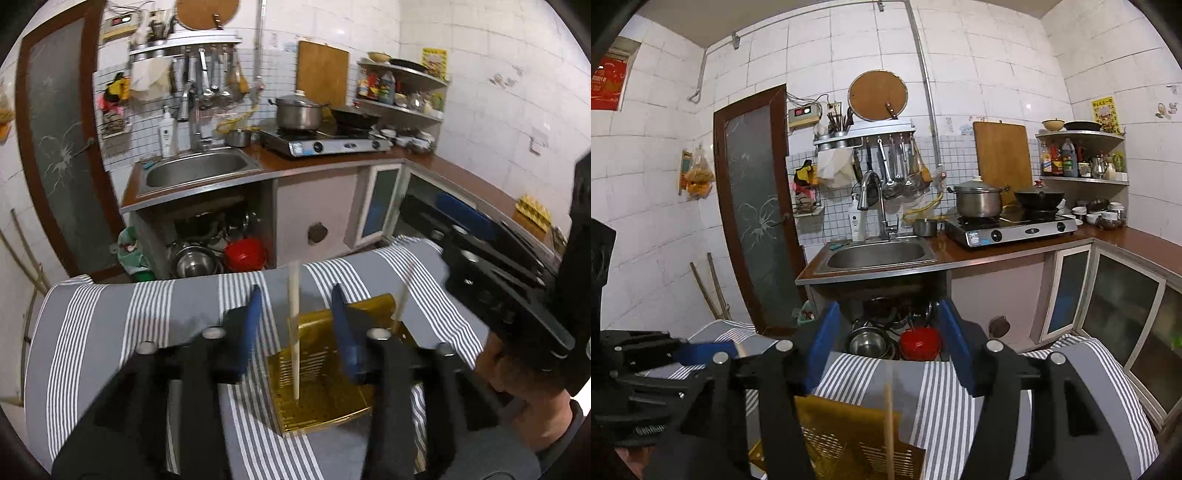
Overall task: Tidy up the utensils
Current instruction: 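Lower the chopsticks into the yellow basket and open both tools, then move both tools back toward the remaining chopsticks on the cloth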
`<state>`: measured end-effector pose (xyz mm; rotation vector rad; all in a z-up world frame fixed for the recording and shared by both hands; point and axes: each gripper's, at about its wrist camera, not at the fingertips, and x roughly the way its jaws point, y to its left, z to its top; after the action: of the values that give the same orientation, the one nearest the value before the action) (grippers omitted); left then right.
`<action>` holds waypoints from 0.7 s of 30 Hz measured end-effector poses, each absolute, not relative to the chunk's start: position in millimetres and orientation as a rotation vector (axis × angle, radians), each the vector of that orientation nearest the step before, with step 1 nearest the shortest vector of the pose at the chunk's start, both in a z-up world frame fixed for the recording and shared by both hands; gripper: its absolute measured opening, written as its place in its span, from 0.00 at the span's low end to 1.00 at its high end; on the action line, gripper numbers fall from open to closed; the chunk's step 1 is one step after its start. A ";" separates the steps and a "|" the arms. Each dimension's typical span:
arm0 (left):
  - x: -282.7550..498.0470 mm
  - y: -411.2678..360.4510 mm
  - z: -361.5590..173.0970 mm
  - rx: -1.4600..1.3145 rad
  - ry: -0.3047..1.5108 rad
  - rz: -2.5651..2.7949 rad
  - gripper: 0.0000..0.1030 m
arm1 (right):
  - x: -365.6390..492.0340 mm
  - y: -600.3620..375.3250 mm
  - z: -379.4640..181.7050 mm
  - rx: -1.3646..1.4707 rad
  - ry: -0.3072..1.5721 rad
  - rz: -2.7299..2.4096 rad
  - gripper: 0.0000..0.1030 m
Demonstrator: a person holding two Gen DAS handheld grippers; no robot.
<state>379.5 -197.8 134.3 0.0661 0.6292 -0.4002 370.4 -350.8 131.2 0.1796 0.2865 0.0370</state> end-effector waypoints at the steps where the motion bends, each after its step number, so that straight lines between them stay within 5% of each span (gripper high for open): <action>1: 378.2 -193.9 136.1 0.061 0.626 -0.394 0.38 | 367.7 -351.8 132.1 0.179 0.286 0.029 0.55; 17: 274.1 -72.2 99.7 0.022 0.612 -0.228 0.40 | 217.4 -386.1 107.5 0.148 0.388 -0.126 0.55; 21: 227.3 -47.4 66.1 -0.021 0.603 -0.168 0.54 | 168.5 -381.8 72.2 0.194 0.455 -0.143 0.55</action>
<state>227.3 -47.4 66.1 -0.0205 0.6028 -0.1677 168.5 -381.8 72.2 0.1943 0.4550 -0.1425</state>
